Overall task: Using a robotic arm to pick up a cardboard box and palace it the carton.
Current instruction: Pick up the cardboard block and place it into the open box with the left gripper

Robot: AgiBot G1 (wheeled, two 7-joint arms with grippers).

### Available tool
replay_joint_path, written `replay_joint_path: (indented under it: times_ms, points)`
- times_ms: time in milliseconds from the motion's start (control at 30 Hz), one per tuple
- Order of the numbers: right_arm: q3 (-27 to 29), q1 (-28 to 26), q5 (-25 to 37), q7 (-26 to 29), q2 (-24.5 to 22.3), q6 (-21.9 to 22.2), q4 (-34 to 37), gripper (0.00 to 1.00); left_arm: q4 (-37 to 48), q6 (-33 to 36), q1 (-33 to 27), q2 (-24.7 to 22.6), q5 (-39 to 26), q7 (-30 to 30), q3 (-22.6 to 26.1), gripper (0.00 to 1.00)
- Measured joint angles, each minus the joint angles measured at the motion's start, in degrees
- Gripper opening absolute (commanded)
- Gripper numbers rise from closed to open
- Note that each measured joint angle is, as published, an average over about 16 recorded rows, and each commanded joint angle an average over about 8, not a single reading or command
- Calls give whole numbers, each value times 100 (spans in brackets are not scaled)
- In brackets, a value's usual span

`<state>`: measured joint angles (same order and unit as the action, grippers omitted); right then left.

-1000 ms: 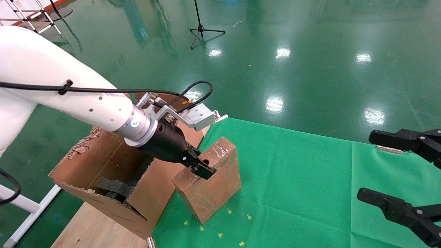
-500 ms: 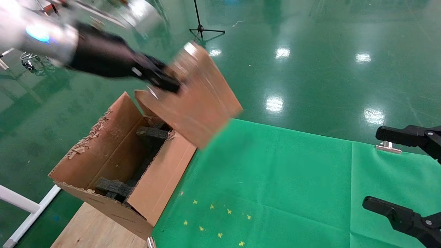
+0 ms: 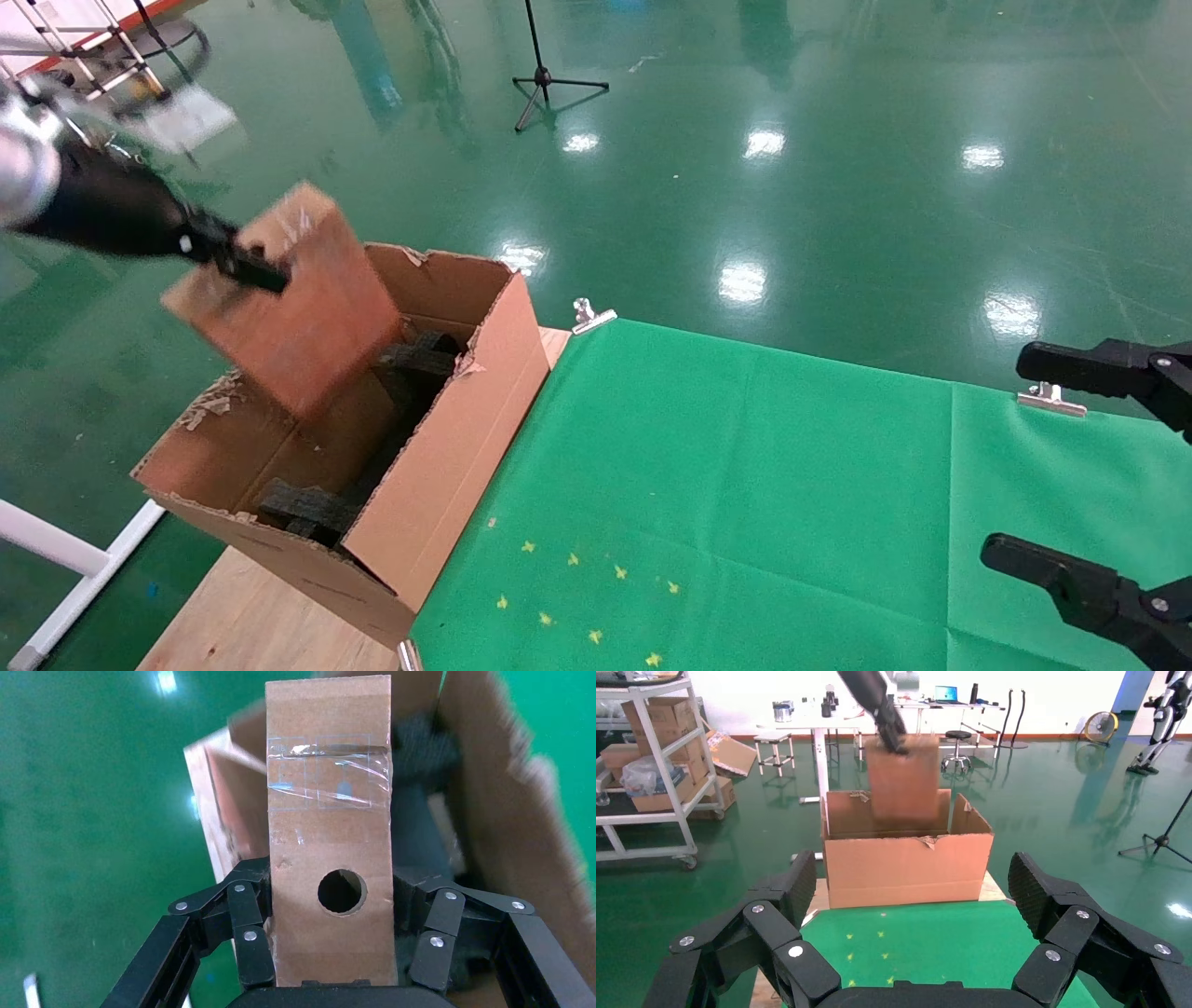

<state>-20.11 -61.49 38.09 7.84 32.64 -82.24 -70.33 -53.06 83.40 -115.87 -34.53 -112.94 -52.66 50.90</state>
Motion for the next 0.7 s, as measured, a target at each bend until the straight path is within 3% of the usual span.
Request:
replay_joint_path:
  times_ms: [700]
  points:
    - [0, 0, 0, 0, 0, 0, 0, 100, 2441, -1659, 965, -601, -488, 151, 257, 0]
